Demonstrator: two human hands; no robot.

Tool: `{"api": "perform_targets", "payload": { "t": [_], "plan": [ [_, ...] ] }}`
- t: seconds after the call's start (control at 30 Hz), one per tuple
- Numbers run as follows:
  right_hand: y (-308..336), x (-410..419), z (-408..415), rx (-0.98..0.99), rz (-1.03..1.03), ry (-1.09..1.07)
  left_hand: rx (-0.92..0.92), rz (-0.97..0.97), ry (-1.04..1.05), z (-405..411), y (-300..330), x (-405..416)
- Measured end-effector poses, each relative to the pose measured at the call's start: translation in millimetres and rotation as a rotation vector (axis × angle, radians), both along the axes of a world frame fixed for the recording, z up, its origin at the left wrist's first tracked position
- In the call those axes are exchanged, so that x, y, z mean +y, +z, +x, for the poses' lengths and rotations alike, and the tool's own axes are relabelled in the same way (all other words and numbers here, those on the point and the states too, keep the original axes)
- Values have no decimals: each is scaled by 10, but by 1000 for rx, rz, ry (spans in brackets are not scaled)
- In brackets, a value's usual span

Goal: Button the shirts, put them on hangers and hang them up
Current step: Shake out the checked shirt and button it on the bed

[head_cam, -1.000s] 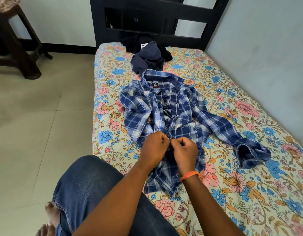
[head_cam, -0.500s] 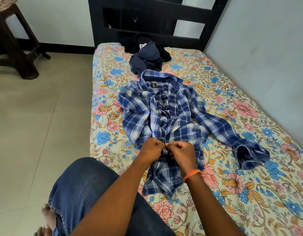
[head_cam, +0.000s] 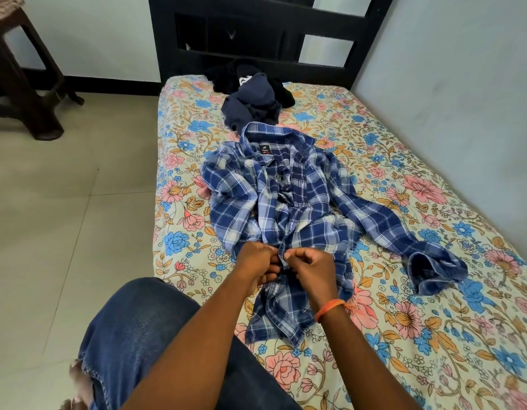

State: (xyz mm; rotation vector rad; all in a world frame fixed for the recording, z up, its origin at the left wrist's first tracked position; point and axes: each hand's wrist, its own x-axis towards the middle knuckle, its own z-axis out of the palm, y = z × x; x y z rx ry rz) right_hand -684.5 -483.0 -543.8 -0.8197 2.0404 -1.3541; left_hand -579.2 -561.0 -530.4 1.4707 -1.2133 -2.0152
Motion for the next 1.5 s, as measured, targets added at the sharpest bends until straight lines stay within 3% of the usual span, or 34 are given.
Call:
{"api": "perform_targets", "payload": {
  "t": [0.47,0.73,1.03,1.2,1.5],
  "plan": [
    [73,59,54,-95,-81,-36,-52,-118,-226,-15,34,7],
    [108,122,42,-273,-119,-32,-101,-487,-297,-13,63,87],
    [94,91,39,-419,-120,-144,-93,-552,-259,6,47,80],
    [105,90,44,-386,-104,-165,-83,-565,-294,14,35,76],
    [109,52,131,-142,-39,-176,-122,-607,-310,14,15,111]
  ]
}}
